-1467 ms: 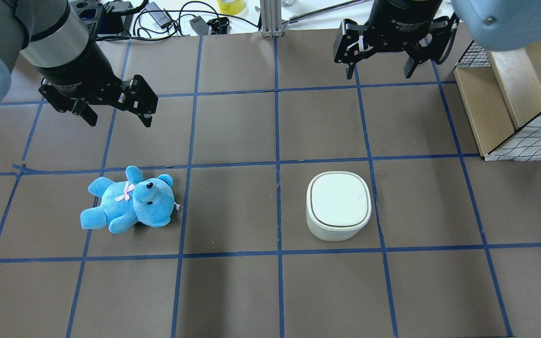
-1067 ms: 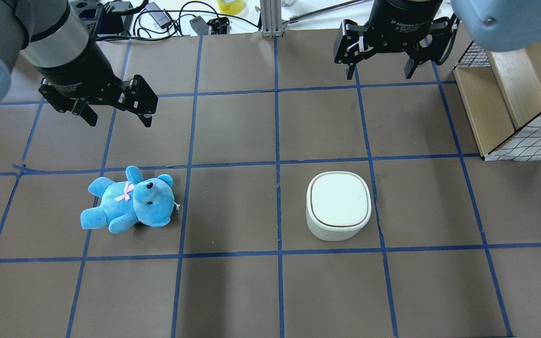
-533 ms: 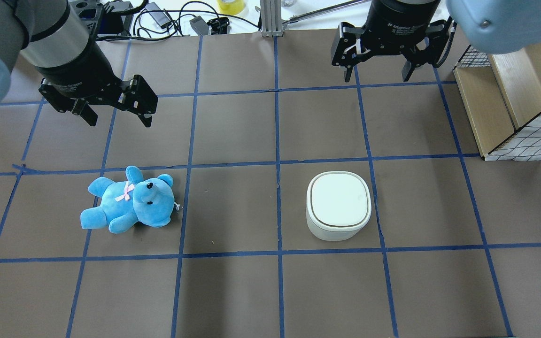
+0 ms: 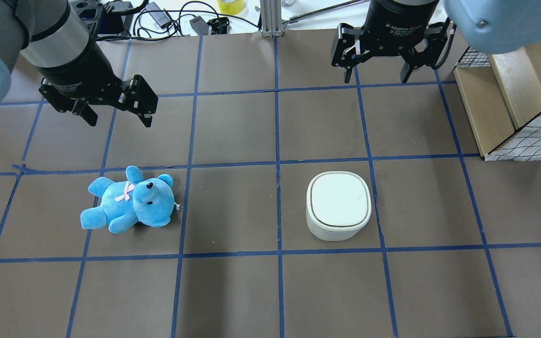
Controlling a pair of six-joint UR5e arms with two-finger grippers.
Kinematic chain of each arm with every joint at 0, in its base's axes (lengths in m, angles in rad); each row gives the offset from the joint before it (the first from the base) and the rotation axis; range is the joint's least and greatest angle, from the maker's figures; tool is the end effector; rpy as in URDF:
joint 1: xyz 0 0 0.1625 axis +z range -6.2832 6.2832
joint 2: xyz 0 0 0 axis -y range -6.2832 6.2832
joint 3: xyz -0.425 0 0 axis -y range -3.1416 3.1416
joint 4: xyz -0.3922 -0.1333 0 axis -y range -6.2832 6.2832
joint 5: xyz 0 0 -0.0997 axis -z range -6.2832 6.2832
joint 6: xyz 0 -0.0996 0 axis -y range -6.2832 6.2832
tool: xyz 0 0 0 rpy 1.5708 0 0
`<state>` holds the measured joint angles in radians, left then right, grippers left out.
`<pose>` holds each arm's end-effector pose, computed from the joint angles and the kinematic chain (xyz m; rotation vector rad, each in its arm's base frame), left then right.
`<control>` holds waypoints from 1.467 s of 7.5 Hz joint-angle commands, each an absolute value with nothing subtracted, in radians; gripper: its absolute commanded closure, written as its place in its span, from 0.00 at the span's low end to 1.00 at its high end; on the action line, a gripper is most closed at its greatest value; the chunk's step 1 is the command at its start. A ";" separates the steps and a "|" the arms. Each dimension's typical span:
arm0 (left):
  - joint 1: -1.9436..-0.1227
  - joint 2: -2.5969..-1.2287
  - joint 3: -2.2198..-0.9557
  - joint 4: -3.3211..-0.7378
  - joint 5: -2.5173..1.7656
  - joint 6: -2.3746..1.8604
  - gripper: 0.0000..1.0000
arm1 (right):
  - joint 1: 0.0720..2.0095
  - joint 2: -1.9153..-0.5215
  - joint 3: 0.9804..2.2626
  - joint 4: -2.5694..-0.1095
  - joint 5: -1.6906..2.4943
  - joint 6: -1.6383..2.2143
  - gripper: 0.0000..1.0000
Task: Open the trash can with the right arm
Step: 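Lower the right gripper onto the top of the white trash can lid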
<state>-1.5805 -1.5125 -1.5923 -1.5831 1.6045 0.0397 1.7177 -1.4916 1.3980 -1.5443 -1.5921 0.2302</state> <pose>-0.1345 -0.4680 0.5041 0.0761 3.1064 -0.0373 0.2074 -0.5053 0.5302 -0.1315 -3.1286 0.1095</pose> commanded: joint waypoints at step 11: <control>-1.580 -1.513 -1.592 -1.583 1.605 0.040 0.00 | 1.761 -1.434 1.839 -1.694 -1.577 0.293 1.00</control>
<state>-1.5800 -1.5125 -1.5923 -1.5831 1.6045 0.0387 1.7597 -1.4454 1.8282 -1.6944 -1.5765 0.2945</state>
